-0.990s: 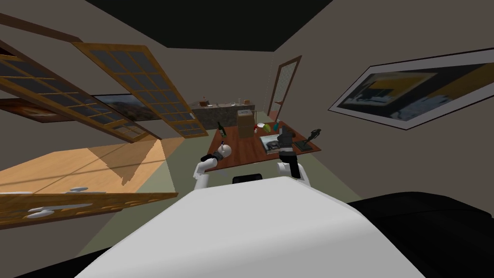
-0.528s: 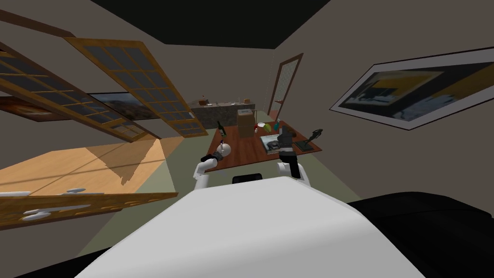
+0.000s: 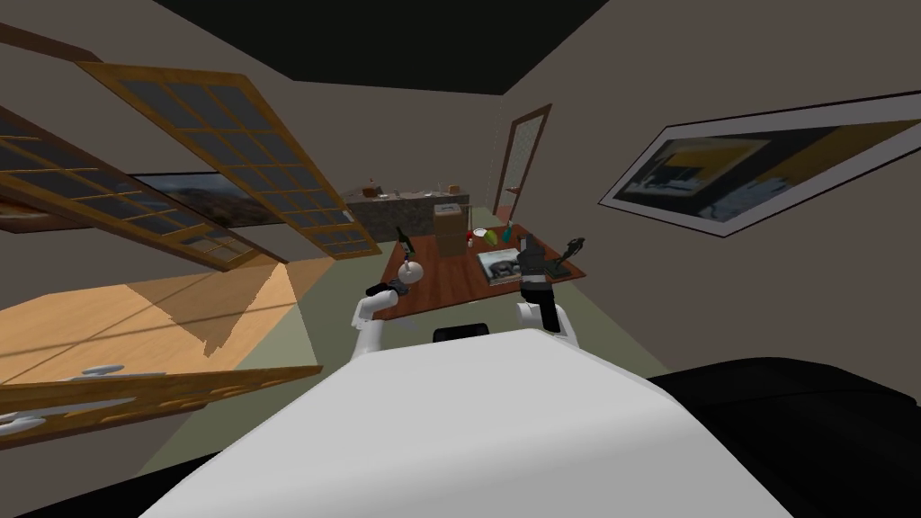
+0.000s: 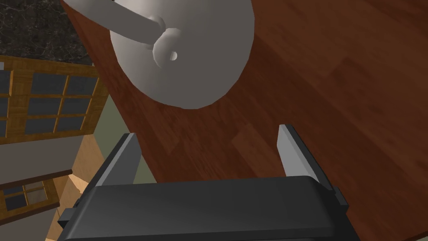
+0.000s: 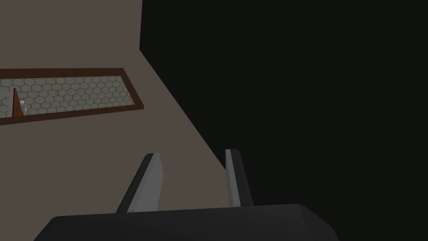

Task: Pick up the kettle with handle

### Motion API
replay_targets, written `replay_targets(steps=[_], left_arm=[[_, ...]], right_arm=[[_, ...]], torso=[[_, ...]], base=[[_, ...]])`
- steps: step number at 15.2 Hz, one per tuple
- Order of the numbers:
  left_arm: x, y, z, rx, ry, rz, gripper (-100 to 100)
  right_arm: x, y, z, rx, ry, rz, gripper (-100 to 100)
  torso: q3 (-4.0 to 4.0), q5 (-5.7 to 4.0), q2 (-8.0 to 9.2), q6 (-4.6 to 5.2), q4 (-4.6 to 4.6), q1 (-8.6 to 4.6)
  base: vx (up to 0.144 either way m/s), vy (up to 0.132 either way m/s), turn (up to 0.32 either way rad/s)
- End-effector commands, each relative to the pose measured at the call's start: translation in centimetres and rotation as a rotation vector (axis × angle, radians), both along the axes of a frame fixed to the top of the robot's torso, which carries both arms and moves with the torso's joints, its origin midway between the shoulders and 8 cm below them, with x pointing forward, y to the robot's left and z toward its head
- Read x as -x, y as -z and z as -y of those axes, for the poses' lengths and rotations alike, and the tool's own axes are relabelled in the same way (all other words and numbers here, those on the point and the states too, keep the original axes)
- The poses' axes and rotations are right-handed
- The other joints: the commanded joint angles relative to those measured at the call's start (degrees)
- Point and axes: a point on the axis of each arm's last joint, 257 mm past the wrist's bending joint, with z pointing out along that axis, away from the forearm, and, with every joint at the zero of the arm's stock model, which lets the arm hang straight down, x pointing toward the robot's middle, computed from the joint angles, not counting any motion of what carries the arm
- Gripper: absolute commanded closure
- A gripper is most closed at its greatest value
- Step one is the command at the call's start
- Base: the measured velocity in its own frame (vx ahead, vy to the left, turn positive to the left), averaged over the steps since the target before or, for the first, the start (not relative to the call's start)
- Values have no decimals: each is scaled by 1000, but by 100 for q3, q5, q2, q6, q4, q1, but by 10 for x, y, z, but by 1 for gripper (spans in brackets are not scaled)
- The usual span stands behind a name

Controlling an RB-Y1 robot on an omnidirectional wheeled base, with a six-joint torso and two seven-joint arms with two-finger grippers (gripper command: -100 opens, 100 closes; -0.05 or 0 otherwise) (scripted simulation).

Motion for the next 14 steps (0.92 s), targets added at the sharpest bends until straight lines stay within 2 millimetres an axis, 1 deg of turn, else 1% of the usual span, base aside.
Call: replay_targets(steps=[1,4,10,11,12,14], left_arm=[[-3,5,-6,3,-16,-2,-100],[-7,10,-11,6,-32,-3,-100],[-16,26,-25,17,-78,-9,-100],[-14,23,-23,15,-69,-9,-100],[-11,18,-18,11,-56,-6,100],[-10,15,-16,9,-48,-5,100]], right_arm=[[0,0,0,0,0,0,0],[0,0,0,0,0,0,0],[0,0,0,0,0,0,0],[0,0,0,0,0,0,0],[0,0,0,0,0,0,0],[0,0,0,0,0,0,0]], torso=[[0,0,0,0,0,0],[5,10,9,0,1,43],[7,12,13,0,2,50],[7,12,13,0,2,50],[7,11,11,-2,2,46],[0,7,0,-5,0,28]], base=[[-8,-5,-88],[-28,40,-104],[-32,41,-107],[-24,25,-44],[7,-6,141],[21,-37,137]])
